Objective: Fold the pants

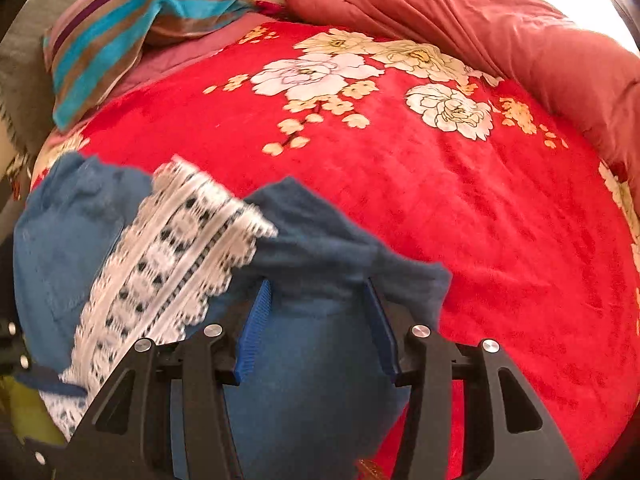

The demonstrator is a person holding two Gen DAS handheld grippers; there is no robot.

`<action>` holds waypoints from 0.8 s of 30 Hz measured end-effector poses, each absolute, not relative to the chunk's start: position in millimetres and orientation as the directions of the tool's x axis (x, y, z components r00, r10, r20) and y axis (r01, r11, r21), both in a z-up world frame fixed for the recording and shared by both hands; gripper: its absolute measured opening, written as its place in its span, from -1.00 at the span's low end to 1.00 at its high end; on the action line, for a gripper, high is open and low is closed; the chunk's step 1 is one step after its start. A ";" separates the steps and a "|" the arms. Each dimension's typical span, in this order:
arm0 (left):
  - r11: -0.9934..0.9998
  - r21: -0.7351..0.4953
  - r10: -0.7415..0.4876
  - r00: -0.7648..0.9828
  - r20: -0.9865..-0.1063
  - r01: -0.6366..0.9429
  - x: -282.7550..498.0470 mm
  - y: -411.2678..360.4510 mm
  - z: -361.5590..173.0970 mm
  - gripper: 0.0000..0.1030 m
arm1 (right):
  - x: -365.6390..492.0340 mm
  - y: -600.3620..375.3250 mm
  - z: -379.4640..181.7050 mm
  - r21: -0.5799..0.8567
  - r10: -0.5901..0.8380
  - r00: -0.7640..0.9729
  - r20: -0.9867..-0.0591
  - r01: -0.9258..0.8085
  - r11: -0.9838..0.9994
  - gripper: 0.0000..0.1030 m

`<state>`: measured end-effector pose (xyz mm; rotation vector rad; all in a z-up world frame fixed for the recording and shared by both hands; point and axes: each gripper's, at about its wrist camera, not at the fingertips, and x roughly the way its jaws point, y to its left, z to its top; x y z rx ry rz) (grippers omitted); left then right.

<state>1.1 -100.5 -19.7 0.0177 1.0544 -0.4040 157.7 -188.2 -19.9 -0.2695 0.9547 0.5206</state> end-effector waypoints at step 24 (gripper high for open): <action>0.944 -0.163 -0.297 0.521 -0.800 0.287 -17.1 -87.0 10.3 0.12 | 75.9 -262.5 49.7 0.207 0.465 0.553 -0.692 -0.464 0.861 0.68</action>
